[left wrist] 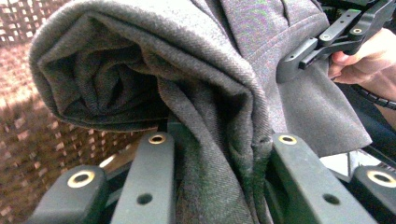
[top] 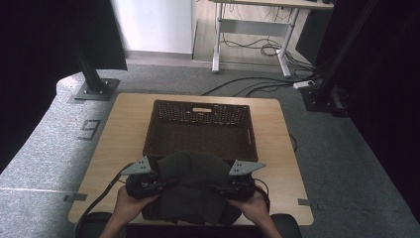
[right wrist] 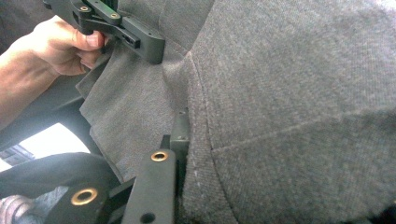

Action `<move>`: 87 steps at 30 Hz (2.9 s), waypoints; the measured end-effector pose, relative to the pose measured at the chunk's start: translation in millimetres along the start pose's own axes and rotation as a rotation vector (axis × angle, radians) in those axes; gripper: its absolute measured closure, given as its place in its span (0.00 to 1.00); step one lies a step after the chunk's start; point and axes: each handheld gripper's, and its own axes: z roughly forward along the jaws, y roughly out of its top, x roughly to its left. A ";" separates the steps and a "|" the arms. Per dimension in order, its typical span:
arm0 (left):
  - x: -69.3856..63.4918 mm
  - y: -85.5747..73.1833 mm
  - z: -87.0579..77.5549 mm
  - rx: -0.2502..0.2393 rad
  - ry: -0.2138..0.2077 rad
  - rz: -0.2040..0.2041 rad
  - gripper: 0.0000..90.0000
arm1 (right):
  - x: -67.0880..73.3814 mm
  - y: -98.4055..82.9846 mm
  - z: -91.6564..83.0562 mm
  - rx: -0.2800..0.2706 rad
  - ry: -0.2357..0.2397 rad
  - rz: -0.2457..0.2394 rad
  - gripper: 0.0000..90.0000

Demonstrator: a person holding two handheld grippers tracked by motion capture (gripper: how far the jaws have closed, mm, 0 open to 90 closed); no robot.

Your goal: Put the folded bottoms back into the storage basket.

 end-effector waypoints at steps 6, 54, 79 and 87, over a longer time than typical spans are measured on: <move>-2.6 15.6 -3.6 -0.013 0.004 0.027 0.80 | -0.3 11.7 -7.6 -0.018 -0.010 -0.017 0.76; 76.7 146.5 6.1 -0.118 0.056 0.063 0.80 | -78.9 136.5 -11.2 -0.100 -0.201 -0.133 0.77; 133.5 116.8 55.4 0.042 0.107 -0.014 0.80 | -139.2 102.6 52.6 0.012 -0.240 -0.031 0.78; 140.8 108.0 53.6 0.106 0.136 -0.028 0.80 | -137.6 101.2 73.1 0.056 -0.234 -0.016 0.78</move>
